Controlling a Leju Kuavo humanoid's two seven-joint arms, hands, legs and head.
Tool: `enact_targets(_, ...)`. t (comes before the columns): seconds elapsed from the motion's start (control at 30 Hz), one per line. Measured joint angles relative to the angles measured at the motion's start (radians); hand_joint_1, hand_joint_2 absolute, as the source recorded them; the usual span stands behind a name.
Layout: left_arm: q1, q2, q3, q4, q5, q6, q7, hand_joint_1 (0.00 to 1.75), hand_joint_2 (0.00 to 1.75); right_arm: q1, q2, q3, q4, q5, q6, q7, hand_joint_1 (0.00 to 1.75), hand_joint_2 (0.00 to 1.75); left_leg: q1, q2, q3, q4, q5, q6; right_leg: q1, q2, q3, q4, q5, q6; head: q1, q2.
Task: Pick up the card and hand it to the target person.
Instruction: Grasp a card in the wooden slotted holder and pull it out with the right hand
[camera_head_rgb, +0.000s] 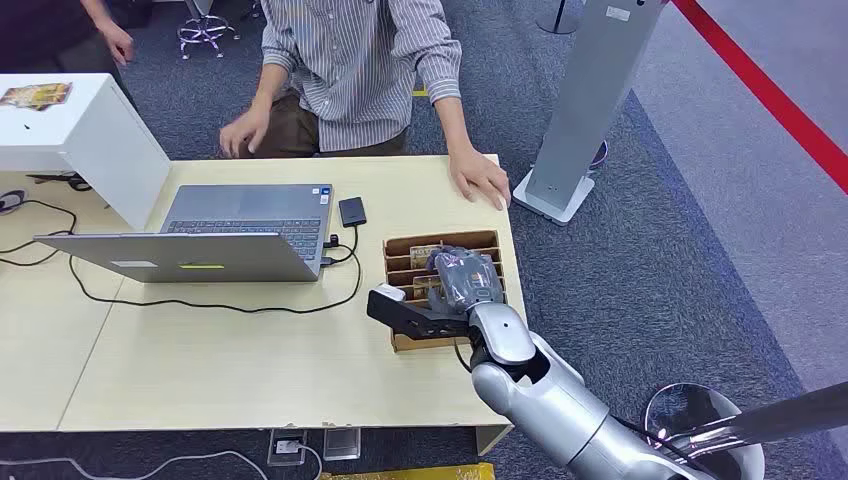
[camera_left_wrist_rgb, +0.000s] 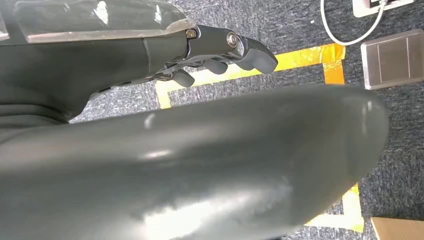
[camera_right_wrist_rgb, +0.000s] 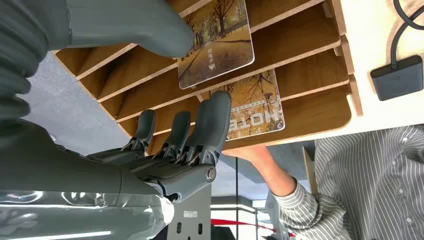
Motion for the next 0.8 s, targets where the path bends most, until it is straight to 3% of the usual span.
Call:
enact_targets(0.23, 0.0, 0.0, 0.0, 0.0, 0.001, 0.0, 0.0, 0.0, 0.0, -0.001, 0.0, 0.001, 0.009, -0.004, 0.0, -0.002, 0.63, 1.75, 0.0, 0.0, 0.0, 0.0, 0.0, 0.0, 0.0, 0.0, 0.0, 0.0, 0.0, 0.0, 0.0, 0.0)
enact_targets(0.33, 0.0, 0.0, 0.0, 0.0, 0.001, 0.0, 0.0, 0.0, 0.0, -0.001, 0.0, 0.002, 0.012, -0.005, 0.0, -0.002, 0.7, 1.75, 0.0, 0.0, 0.0, 0.0, 0.0, 0.0, 0.0, 0.0, 0.0, 0.0, 0.0, 0.0, 0.0, 0.0)
enact_targets(0.47, 0.0, 0.0, 0.0, 0.0, 0.001, 0.002, 0.0, 0.0, 0.0, -0.002, 0.0, 0.005, 0.016, -0.007, 0.0, -0.002, 0.95, 1.75, 0.0, 0.0, 0.0, 0.0, 0.0, 0.0, 0.0, 0.0, 0.0, 0.0, 0.0, 0.0, 0.0, 0.0)
enact_targets(0.8, 0.0, 0.0, 0.0, 0.0, 0.001, 0.005, 0.0, 0.0, 0.0, -0.003, 0.0, 0.015, 0.017, -0.018, -0.003, 0.003, 0.99, 1.75, 0.0, 0.0, 0.0, 0.0, 0.0, 0.0, 0.0, 0.0, 0.0, 0.0, 0.0, 0.0, 0.0, 0.0)
